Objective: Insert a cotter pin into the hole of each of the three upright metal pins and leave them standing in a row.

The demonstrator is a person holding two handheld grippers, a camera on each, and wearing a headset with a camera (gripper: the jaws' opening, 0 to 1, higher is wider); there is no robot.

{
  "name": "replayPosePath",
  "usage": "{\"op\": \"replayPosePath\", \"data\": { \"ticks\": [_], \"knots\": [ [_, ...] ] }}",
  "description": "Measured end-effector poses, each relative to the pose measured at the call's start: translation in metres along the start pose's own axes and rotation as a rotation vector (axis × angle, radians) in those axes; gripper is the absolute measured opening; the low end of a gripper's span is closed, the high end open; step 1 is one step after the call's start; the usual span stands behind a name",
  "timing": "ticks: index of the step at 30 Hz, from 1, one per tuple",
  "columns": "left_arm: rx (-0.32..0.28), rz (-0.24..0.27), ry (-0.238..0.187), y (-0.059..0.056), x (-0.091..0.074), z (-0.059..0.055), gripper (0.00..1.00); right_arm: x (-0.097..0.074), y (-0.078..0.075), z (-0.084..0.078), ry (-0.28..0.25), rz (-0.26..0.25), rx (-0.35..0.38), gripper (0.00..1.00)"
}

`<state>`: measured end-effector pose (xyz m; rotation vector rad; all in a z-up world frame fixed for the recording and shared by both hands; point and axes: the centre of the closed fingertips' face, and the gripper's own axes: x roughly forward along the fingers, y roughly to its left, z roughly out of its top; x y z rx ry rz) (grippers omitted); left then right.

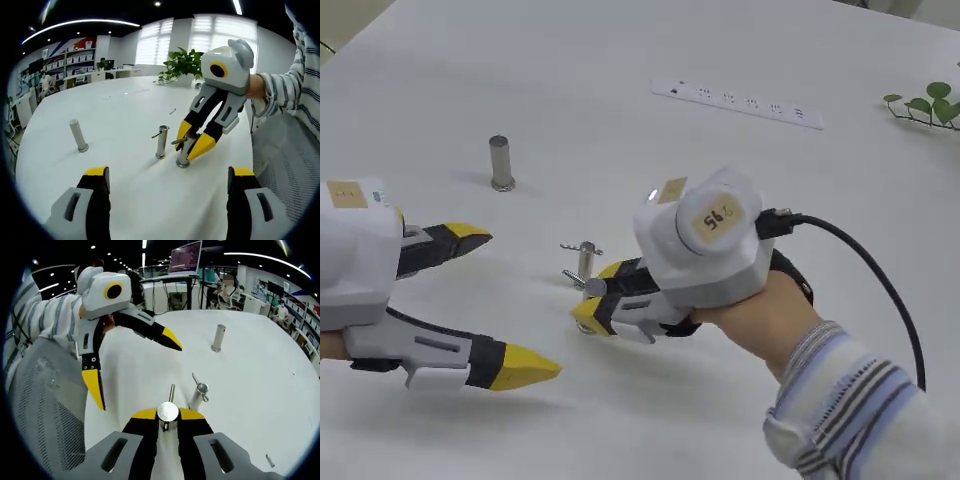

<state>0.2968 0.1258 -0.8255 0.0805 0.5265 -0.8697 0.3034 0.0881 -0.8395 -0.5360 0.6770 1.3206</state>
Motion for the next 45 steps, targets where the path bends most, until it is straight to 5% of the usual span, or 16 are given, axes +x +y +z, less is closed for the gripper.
{"op": "replayPosePath", "data": {
  "ticks": [12,24,32,45],
  "knots": [
    [-0.028,-0.014,-0.003,-0.008,-0.001,-0.003,0.97,-0.016,-0.002,-0.014,0.022,0.085,-0.074,0.14],
    [-0.057,-0.005,-0.030,-0.009,-0.002,0.001,0.99,-0.047,-0.040,-0.032,0.005,0.117,-0.149,0.14],
    [-0.066,0.002,-0.023,-0.008,-0.004,0.000,0.99,-0.046,-0.051,-0.043,0.026,0.137,-0.200,0.14],
    [-0.084,0.012,-0.005,-0.008,-0.010,-0.006,0.98,-0.049,-0.050,-0.042,-0.015,0.203,-0.208,0.14]
  ]
}}
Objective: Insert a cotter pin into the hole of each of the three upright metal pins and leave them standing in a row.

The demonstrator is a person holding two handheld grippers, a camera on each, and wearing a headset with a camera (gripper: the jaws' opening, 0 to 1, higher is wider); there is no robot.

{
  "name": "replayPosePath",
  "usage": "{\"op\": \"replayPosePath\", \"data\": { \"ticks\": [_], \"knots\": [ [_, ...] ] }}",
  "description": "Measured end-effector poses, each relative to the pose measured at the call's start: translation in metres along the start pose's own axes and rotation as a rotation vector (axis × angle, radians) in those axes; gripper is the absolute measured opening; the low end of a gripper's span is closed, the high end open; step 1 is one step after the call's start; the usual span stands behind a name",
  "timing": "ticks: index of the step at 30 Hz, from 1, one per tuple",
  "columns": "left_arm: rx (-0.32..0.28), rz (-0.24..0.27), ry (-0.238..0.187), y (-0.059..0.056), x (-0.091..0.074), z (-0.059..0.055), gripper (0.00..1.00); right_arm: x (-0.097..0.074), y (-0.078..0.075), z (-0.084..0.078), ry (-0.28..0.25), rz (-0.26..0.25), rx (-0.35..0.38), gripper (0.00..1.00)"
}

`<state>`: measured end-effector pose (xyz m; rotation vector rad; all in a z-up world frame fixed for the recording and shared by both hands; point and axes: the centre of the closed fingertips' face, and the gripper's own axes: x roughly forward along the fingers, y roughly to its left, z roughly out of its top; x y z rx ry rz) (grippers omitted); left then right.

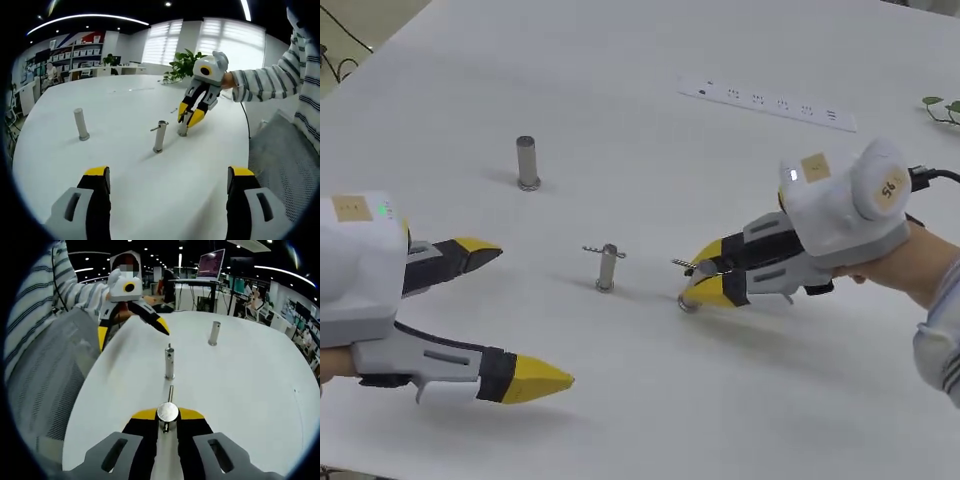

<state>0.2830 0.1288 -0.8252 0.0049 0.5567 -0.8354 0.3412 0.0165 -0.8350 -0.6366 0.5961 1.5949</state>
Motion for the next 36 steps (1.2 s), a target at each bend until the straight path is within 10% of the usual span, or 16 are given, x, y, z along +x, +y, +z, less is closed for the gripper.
{"op": "replayPosePath", "data": {
  "ticks": [12,36],
  "knots": [
    [-0.003,-0.006,0.001,-0.003,-0.001,0.003,0.97,0.000,0.001,0.000,-0.023,0.002,0.038,0.18],
    [-0.021,-0.028,0.038,-0.003,0.001,-0.004,0.93,-0.050,0.020,0.022,-0.210,-0.233,0.189,0.42]
  ]
}}
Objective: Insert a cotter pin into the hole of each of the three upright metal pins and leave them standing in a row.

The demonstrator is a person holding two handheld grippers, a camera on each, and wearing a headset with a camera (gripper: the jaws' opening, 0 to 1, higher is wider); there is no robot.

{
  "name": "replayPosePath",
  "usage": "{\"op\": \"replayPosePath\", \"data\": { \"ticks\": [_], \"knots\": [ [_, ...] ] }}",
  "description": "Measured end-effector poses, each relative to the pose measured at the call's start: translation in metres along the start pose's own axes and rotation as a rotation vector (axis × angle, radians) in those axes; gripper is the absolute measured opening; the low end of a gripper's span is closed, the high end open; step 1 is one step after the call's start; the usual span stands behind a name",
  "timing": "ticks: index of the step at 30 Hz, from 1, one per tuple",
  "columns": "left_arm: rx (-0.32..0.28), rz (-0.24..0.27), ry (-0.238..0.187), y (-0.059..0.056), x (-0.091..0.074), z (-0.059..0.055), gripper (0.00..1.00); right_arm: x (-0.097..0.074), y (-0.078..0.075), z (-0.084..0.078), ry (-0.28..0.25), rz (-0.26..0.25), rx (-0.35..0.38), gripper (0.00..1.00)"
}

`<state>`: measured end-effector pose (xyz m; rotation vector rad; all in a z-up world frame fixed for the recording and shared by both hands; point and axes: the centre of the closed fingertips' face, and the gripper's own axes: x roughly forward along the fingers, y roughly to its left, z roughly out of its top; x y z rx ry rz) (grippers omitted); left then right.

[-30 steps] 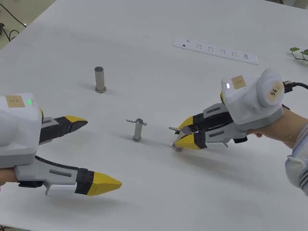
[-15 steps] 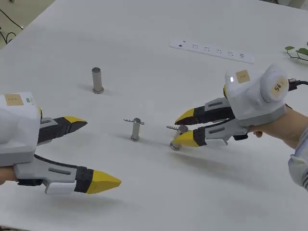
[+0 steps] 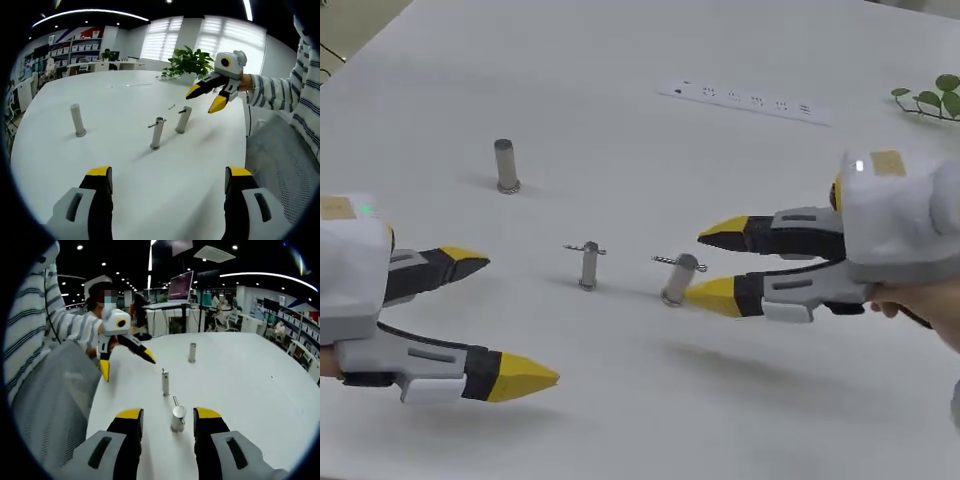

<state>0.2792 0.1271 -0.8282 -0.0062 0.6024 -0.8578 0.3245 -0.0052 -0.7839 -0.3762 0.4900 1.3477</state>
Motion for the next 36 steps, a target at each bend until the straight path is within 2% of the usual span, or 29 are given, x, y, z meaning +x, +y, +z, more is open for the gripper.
{"op": "replayPosePath", "data": {
  "ticks": [3,8,18,24,30,36],
  "knots": [
    [-0.001,0.001,0.001,0.002,-0.002,-0.001,0.93,-0.010,0.005,0.000,-0.029,-0.031,0.047,0.45],
    [-0.012,0.004,0.000,0.005,-0.004,-0.001,0.92,-0.023,0.005,-0.007,-0.026,-0.095,0.107,0.49],
    [-0.022,0.024,-0.014,0.016,-0.007,0.005,0.91,-0.043,0.014,-0.028,-0.029,-0.186,0.238,0.65],
    [-0.026,0.024,-0.010,0.019,-0.006,0.006,0.90,-0.048,0.021,-0.043,-0.013,-0.206,0.300,0.75],
    [-0.019,0.028,-0.027,0.022,-0.005,0.014,0.89,-0.053,0.028,-0.053,-0.022,-0.232,0.368,0.82],
    [-0.029,0.052,-0.041,0.033,-0.004,0.021,0.89,-0.054,0.036,-0.059,-0.024,-0.242,0.434,0.91]
  ]
}}
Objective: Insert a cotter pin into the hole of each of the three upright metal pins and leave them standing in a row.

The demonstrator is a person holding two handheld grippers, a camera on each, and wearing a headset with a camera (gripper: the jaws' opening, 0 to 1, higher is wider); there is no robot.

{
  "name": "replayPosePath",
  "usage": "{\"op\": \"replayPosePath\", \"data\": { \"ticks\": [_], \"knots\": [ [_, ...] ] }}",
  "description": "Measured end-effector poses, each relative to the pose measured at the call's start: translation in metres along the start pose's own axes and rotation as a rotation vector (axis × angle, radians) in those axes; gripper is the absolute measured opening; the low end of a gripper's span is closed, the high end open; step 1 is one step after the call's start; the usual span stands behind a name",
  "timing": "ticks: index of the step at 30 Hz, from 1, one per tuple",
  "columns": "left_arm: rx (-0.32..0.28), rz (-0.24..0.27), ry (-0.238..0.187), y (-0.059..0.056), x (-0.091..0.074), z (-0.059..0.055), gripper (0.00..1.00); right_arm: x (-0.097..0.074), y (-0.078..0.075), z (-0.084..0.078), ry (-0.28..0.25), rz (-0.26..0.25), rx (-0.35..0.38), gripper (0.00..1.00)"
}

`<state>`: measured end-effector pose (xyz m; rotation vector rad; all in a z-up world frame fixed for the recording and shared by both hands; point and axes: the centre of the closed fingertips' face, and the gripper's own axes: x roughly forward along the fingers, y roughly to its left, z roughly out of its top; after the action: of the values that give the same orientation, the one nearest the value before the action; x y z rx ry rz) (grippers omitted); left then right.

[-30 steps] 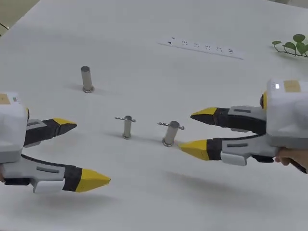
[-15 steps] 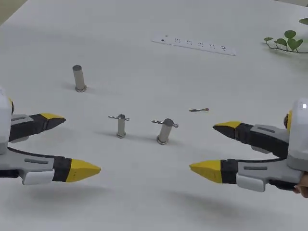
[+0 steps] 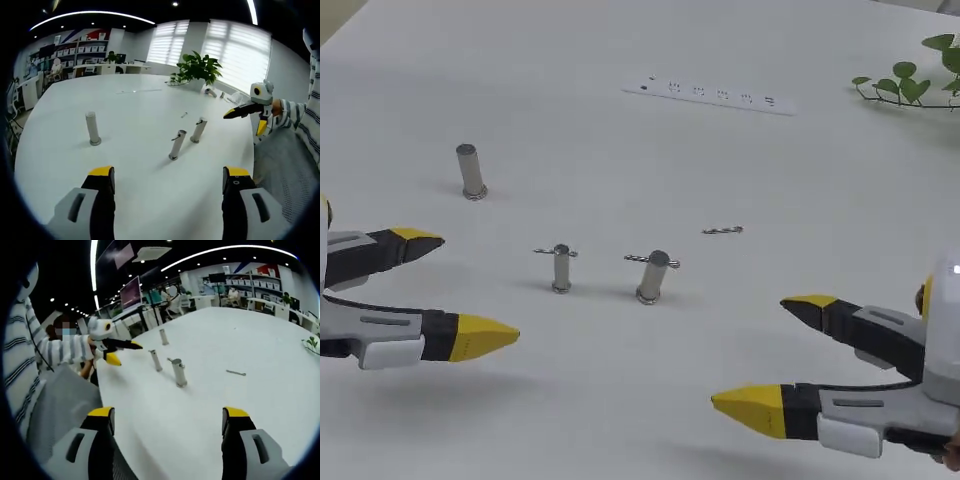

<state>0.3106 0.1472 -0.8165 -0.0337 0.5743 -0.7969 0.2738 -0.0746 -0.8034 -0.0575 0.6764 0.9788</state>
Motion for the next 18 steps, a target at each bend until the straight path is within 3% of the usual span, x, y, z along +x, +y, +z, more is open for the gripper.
{"op": "replayPosePath", "data": {
  "ticks": [6,8,15,18],
  "knots": [
    [-0.014,0.039,-0.014,0.016,0.000,0.004,0.87,-0.006,0.001,-0.001,0.002,-0.022,0.015,0.94],
    [-0.037,0.077,-0.046,0.028,-0.003,0.010,0.87,-0.009,-0.001,0.000,-0.005,-0.041,0.013,0.94],
    [-0.059,0.153,-0.088,0.057,-0.007,0.023,0.86,-0.018,-0.004,-0.004,0.014,-0.067,0.014,0.94],
    [-0.046,0.172,-0.079,0.065,-0.004,0.025,0.85,-0.021,-0.005,-0.003,0.003,-0.076,0.023,0.96]
  ]
}}
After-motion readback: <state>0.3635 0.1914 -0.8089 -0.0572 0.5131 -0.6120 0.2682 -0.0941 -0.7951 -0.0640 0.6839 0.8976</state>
